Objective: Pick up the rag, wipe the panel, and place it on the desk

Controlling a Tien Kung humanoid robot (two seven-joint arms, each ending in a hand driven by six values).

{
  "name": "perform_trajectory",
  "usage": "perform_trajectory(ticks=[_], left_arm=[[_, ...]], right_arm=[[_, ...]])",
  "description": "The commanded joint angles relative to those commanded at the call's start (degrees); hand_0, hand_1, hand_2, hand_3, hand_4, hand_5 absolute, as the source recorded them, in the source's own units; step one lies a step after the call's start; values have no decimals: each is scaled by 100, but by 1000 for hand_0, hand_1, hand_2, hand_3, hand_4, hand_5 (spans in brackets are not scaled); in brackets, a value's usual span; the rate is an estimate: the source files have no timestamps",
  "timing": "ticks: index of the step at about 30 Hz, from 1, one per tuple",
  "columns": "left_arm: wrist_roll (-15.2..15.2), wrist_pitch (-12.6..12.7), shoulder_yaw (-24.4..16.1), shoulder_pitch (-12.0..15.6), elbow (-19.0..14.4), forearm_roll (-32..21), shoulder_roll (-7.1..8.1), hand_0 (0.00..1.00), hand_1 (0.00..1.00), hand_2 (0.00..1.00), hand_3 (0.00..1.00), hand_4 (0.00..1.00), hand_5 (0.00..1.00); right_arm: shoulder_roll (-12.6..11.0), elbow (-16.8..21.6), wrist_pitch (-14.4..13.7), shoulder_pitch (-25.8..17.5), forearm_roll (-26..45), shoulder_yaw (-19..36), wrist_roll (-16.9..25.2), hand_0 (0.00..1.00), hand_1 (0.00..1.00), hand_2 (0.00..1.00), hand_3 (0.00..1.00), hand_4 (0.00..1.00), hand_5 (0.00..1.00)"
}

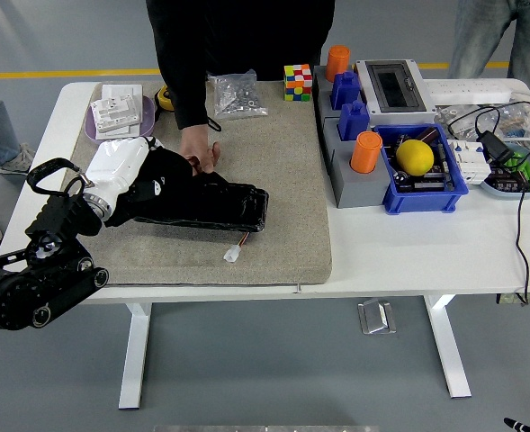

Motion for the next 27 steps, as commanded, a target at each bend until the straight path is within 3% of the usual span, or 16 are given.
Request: perform_trajectory(ticks=[27], left_arm=[[181, -62, 1100, -344, -615, -47, -531, 233, 149, 553, 521, 247, 2]], right_arm=[[-82, -13, 34, 7, 20, -122, -13, 780, 670, 716, 649, 998, 568]])
